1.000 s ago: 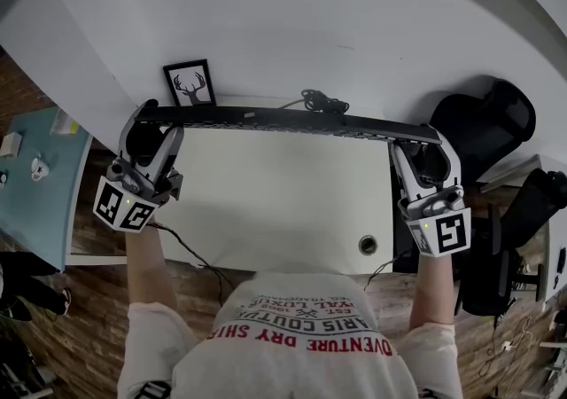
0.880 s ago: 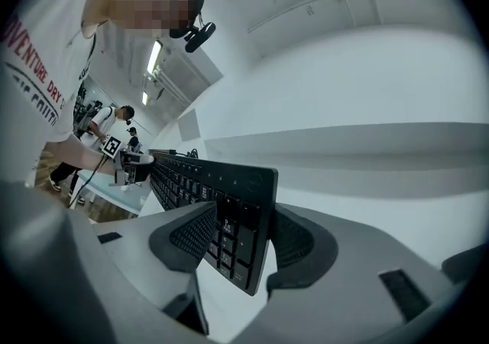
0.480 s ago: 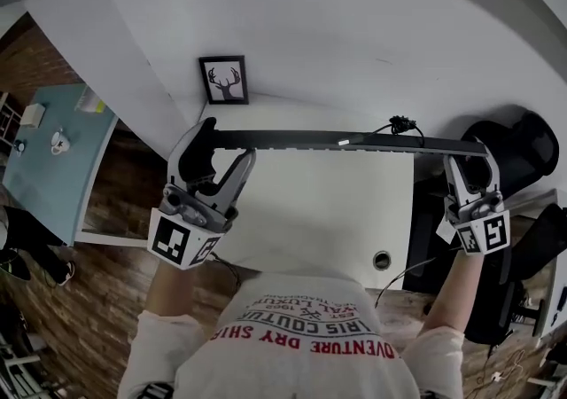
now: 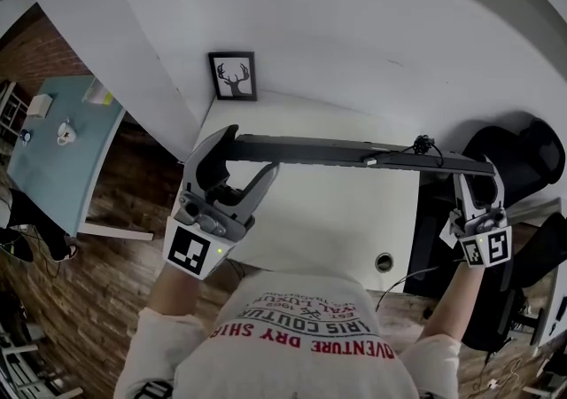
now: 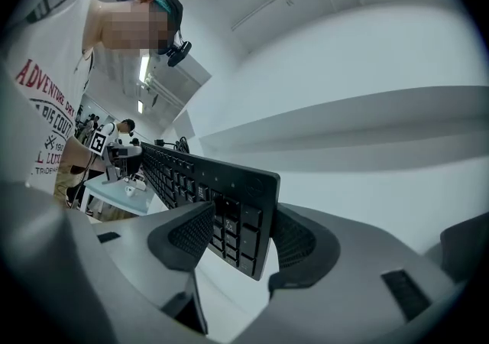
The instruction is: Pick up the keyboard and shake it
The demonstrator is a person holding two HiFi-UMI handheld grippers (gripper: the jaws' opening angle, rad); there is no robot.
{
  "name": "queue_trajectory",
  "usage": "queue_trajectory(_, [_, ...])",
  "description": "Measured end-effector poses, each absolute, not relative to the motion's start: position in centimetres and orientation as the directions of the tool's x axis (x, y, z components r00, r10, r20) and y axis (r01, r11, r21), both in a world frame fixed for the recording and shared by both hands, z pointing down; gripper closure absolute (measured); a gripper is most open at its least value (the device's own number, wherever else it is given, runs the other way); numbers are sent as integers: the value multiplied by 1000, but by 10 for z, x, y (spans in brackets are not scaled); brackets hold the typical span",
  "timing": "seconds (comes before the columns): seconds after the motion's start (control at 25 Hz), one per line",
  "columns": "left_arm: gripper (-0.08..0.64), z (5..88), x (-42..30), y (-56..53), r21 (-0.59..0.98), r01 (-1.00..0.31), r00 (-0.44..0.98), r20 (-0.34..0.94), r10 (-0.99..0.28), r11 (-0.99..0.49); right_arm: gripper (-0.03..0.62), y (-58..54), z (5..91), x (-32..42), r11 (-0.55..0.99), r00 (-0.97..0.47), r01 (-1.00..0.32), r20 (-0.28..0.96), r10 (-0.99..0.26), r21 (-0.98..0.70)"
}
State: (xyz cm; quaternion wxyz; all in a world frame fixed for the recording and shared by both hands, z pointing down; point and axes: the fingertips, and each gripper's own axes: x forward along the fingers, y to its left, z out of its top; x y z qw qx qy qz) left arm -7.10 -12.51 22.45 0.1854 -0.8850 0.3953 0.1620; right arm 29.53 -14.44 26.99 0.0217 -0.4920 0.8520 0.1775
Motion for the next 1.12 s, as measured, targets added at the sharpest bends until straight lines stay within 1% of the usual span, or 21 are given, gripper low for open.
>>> queue_trajectory(0.16, [291,227,-75,-131,-196,-755,641,-419,-642,-626,351,-144,269,292,459,-515,-847,-201,-833,268])
queue_trajectory(0.28, [291,241,-81,-144,-160,-748,652,-359,-668,-644,351,-149,280,287,479,-521,-845,-158,-839,238])
queue_trajectory(0.36, [291,258,-87,-156,-81,-746,652,-292,-700,-661,351,-154,294,280,500,-526,-841,-99,-845,205])
queue_trajectory(0.48, [291,293,-100,-170,34,-747,650,-175,-740,-664,353,-160,328,266,541,-541,-832,32,-840,125])
queue_trajectory(0.64, [291,351,-118,-181,175,-746,649,-23,-761,-642,357,-162,380,247,571,-558,-821,188,-808,15])
queue_trajectory(0.76, [291,401,-130,-181,285,-736,659,96,-746,-614,359,-156,419,234,576,-565,-815,299,-769,-59])
queue_trajectory(0.92, [291,465,-139,-172,428,-709,687,244,-684,-560,364,-135,466,224,574,-573,-809,393,-719,-129])
queue_trajectory(1.12, [291,515,-144,-156,475,-707,696,334,-636,-524,364,-106,516,216,528,-564,-821,456,-688,-217])
